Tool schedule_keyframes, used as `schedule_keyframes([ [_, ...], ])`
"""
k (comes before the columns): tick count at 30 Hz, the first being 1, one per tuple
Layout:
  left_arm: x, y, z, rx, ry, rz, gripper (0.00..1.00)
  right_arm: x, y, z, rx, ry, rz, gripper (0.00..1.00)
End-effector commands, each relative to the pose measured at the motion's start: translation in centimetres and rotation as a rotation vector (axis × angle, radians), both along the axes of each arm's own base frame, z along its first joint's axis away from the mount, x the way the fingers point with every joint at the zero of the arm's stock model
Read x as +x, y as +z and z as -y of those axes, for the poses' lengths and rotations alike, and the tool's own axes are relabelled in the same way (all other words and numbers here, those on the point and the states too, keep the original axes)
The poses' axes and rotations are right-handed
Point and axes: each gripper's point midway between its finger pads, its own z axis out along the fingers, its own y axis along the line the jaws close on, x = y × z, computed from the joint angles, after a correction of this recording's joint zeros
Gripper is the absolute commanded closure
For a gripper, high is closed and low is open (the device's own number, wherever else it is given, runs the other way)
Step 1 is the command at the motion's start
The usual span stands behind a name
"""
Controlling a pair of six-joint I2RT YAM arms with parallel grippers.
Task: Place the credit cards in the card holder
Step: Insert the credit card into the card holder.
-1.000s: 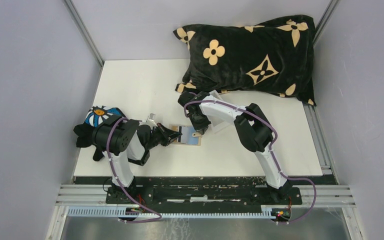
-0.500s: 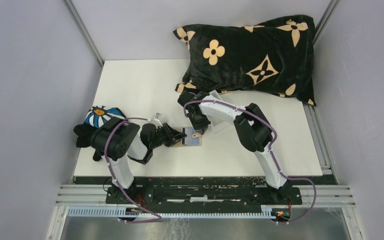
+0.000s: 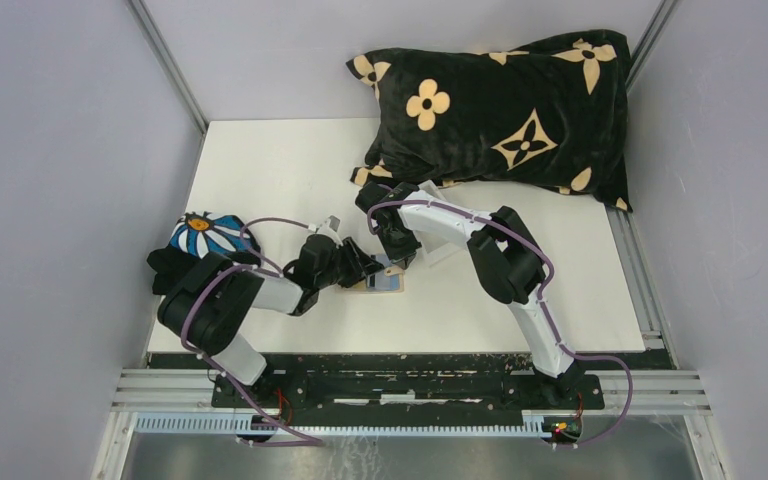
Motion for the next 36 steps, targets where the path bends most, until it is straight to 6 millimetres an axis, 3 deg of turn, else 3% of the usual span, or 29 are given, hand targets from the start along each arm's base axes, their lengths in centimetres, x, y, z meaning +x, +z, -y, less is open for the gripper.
schedule_keyframes([
  [1, -1.9, -3.5, -1.1, 0.214, -0.047, -0.094, 0.55, 0.2, 0.9, -2.7, 0.103, 0.023, 0.024, 0.9],
  [9, -3.2, -4.8, -1.1, 0.346, -0.082, -0.158, 0.53, 0.4, 1.3, -2.9, 0.113, 0.032, 0.029, 0.9],
  [12, -3.3, -4.5, -1.9, 0.402, -0.052, -0.159, 0.51, 0.4, 1.4, -2.9, 0.115, 0.036, 0.032, 0.9],
  [20, -1.7, -1.2, -4.1, 0.485, 0.055, -0.087, 0.41, 0.4, 1.5, -2.9, 0.126, 0.04, 0.039, 0.9],
  [36, -0.9, 4.0, -3.6, 0.35, 0.093, 0.087, 0.4, 0.4, 1.3, -4.2, 0.18, 0.043, 0.029, 0.9],
])
